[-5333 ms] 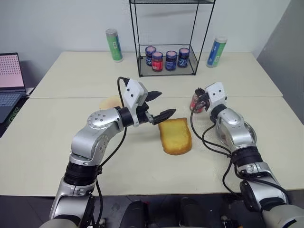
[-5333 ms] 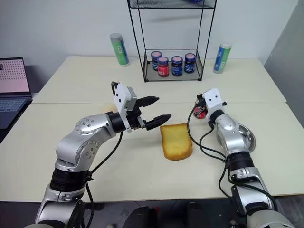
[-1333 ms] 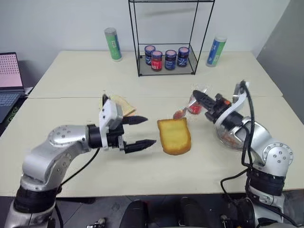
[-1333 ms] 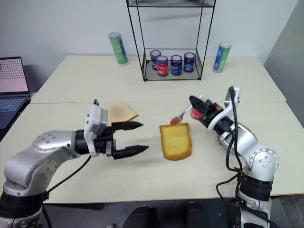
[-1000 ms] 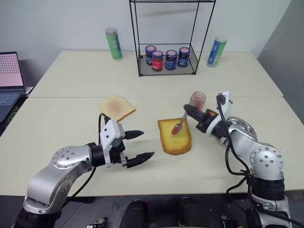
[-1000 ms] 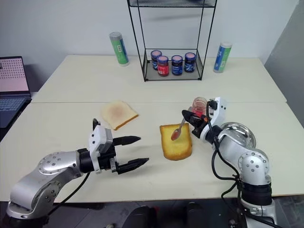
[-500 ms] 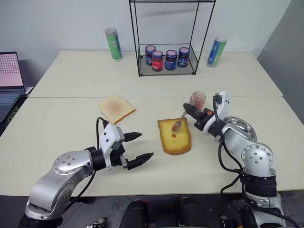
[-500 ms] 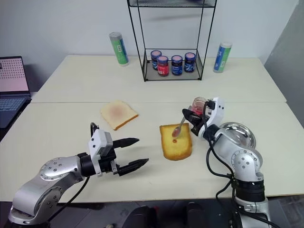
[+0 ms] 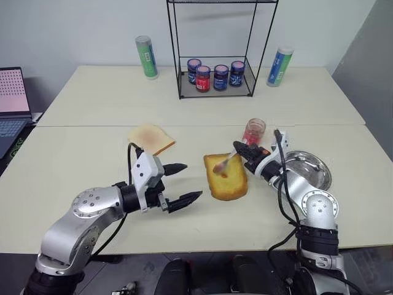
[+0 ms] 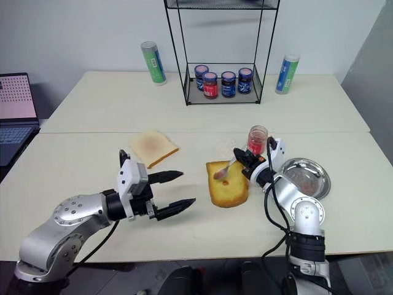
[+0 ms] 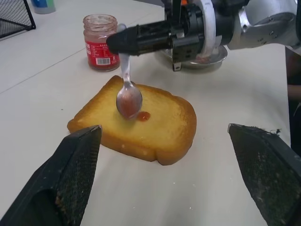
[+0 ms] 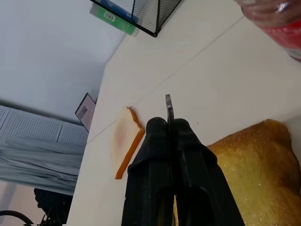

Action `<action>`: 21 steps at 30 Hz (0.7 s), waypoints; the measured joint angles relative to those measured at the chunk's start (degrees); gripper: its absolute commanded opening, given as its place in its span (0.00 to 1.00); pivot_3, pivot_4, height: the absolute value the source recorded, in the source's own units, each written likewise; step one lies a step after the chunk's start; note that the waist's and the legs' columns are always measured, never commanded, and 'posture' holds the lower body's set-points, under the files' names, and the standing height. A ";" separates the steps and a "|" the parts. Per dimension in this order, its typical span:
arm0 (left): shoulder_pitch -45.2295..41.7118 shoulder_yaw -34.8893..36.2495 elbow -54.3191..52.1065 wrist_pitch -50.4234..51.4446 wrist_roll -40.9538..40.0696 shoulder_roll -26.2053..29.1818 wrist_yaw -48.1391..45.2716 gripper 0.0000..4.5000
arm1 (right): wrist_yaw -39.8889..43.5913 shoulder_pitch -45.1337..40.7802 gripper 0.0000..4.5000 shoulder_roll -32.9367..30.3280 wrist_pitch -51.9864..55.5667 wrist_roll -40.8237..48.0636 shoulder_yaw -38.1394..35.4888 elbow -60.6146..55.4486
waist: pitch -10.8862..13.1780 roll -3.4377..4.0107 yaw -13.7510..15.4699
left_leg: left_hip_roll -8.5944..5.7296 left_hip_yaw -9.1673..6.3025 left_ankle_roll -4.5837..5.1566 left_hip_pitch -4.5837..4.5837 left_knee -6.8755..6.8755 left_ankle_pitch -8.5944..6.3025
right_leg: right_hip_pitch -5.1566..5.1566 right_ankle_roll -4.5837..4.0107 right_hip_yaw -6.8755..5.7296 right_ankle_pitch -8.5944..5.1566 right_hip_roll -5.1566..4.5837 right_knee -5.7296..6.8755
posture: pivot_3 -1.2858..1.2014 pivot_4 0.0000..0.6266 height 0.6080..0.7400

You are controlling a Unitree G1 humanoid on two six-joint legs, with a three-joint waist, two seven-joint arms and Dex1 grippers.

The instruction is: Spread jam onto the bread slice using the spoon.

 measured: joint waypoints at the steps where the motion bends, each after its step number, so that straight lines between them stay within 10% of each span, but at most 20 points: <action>1: -0.19 0.00 0.05 0.00 0.00 -0.02 0.14 1.00 | 0.41 0.32 0.00 -0.01 0.00 -0.59 0.15 0.19 | 0.00 0.00 0.00 | 0.00 0.00 0.00 0.00 0.00 0.00 | 0.00 0.00 0.00 0.00 0.00 0.00 | 0.52 0.24 1.00; 21: -2.56 -1.81 2.97 -0.55 0.39 -0.79 -0.80 1.00 | -1.95 3.75 0.00 -10.44 5.88 7.01 -5.47 -6.09 | -0.01 -0.03 -0.20 | 0.04 0.01 0.00 0.04 0.01 0.00 | 0.01 0.14 0.03 -0.08 0.10 0.02 | 0.52 0.24 1.00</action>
